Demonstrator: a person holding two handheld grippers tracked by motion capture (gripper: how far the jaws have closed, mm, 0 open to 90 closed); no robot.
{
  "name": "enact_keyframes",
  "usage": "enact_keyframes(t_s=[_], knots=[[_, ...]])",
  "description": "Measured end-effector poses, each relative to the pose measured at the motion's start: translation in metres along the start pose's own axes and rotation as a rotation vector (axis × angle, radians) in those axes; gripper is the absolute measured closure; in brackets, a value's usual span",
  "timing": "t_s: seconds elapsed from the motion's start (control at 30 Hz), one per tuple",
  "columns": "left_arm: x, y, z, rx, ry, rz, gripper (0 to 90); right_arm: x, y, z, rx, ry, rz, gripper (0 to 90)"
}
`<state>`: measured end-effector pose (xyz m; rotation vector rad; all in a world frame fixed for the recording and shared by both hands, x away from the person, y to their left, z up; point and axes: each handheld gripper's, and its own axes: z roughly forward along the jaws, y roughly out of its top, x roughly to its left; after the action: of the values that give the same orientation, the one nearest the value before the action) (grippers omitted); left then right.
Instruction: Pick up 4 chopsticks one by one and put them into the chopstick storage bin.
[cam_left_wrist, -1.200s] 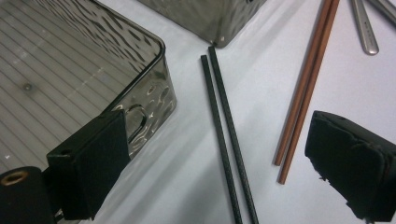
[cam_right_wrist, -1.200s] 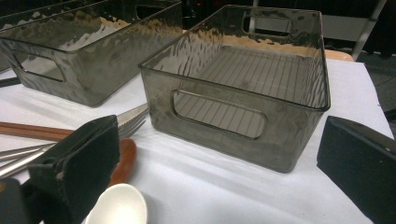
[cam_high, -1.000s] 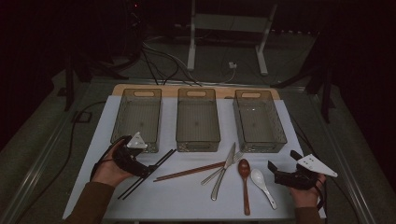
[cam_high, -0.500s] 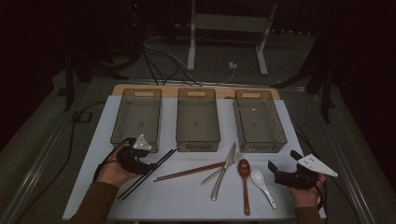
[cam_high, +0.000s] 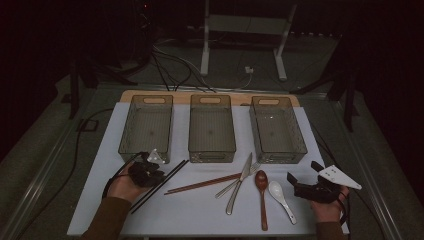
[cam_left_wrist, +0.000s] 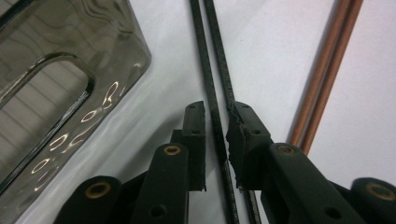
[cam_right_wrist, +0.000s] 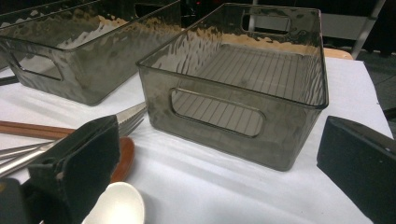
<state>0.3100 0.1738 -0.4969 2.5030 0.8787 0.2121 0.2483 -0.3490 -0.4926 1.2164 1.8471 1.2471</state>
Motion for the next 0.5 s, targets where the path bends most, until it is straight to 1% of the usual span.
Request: enact_keyframes(t_s=[0.03,0.33,0.5], knots=[[0.0004,-0.0002,0.0004,0.003,0.004,-0.004,81.7,0.0000,0.0000,0.0000,0.001,-0.001,-0.001,0.0],[-0.0001,-0.0022,0.0016,-0.011,0.016,-0.012,81.8,-0.0006,-0.0002,0.0000,0.003,-0.001,-0.001,0.0],[-0.0019,-0.0025,0.0021,-0.010,0.009,-0.008,79.3,-0.0003,-0.0002,0.0003,0.005,-0.002,-0.002,0.0]])
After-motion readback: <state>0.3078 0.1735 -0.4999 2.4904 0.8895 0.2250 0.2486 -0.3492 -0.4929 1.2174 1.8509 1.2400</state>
